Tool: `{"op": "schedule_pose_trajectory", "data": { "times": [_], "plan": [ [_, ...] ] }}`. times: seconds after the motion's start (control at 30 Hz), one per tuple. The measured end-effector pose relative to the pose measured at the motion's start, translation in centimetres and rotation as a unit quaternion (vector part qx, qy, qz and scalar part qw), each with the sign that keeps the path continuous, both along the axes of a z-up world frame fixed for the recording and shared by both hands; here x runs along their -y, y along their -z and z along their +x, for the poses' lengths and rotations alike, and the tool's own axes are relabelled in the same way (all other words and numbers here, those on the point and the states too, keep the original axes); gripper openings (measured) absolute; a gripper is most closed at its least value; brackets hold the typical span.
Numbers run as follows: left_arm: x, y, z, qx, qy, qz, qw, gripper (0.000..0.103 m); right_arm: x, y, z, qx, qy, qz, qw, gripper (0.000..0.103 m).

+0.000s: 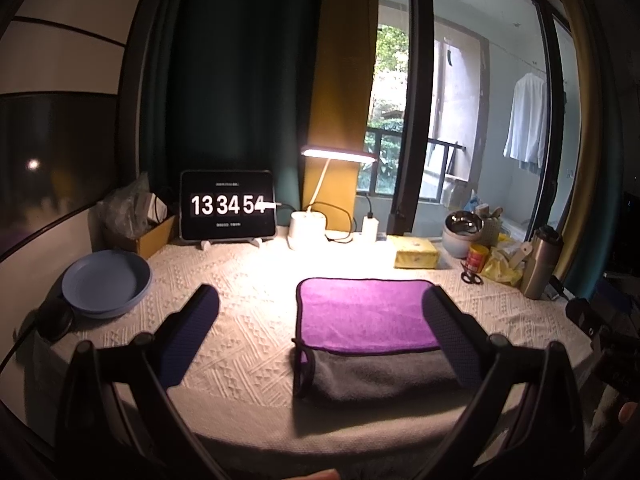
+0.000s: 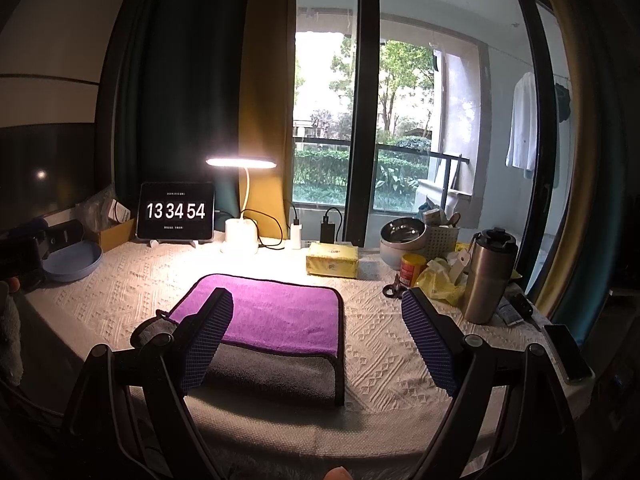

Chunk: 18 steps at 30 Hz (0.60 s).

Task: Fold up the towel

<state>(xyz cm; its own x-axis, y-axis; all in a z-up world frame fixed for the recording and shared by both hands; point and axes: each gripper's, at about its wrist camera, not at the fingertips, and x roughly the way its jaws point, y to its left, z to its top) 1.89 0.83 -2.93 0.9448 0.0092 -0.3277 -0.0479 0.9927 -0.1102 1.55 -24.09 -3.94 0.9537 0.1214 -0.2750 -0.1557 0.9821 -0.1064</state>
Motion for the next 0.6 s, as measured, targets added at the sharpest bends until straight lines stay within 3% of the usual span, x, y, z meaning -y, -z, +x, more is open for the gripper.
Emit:
{"op": "schedule_pose_trajectory", "data": {
  "times": [0.6],
  "plan": [
    [1.2,5.5,5.8,-0.075,0.026,0.014,0.9968,0.102,1.0,3.8,4.7,-0.065,0.020,-0.003,0.998,0.089]
  ]
}}
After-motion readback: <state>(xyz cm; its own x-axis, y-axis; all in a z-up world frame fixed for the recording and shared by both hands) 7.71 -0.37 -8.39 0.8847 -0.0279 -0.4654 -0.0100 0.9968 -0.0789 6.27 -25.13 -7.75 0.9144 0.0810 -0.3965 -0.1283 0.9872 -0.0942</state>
